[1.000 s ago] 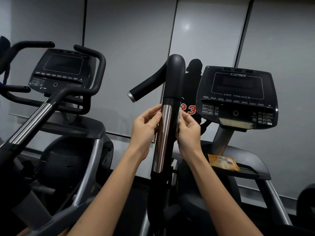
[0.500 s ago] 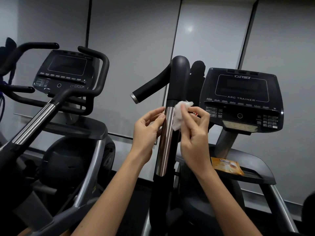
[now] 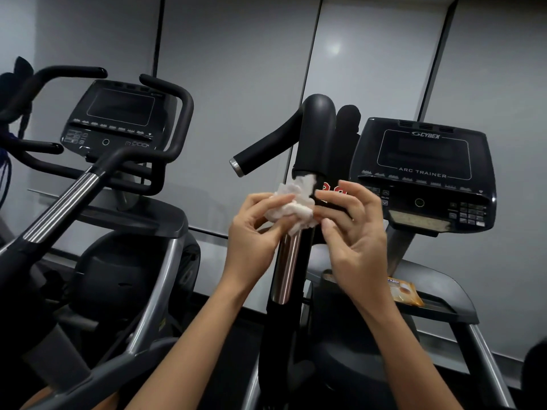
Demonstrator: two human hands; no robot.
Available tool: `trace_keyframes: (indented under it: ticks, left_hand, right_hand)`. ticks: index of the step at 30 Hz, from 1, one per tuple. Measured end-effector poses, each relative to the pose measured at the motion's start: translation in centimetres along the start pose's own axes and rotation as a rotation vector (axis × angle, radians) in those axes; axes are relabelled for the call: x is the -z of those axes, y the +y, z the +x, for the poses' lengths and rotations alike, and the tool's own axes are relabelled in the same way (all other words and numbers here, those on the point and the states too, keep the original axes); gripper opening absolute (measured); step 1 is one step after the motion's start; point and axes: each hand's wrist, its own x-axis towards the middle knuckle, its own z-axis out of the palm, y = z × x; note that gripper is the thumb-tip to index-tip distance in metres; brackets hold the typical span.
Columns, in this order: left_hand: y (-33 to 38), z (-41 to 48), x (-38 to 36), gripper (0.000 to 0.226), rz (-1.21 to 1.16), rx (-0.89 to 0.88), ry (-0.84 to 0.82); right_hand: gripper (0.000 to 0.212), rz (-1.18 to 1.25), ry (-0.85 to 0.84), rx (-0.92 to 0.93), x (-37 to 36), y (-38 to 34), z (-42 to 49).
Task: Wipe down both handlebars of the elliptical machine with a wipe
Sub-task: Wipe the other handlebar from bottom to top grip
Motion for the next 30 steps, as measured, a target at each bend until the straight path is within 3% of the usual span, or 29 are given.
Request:
trace_keyframes:
  ticks: [3,7,10,18,24,30]
  left_hand:
    - [-0.1,1.6,0.1,0.022,0.196,-0.083,0.066]
    - [0.8,4.4,-0.4,0.026,0.542,-0.346,0.046]
    - [1.1,4.2,-0.7,0.034,0.525,-0.428,-0.004]
    - [-1.7,-1.6,1.0,0.025,0.545,-0.515,0.003]
    - [0.4,2.8,-1.3,0.028,0.628,-0.466,0.124]
    - [-1.2,-1.1,-0.7,0.022,0.627,-0.52,0.099]
  right_hand:
    - [0.043,-0.062,0.134,0.007,0.7,0.3,0.2]
    - [0.036,-0.143,0.134,-0.085,1.0,1.3,1.1]
    - [0.034,-0.128,0.088,-0.163,0.8,2.0,1.4]
    - [0.037,-0.054,0.086,-0.185,-0.4,2.4,0.8]
    - [0.038,-0.031,0.093,-0.208,-0.4,2.4,0.8]
    - [0.041,-0.031,0.084,-0.191,-0.2,2.4,0.8]
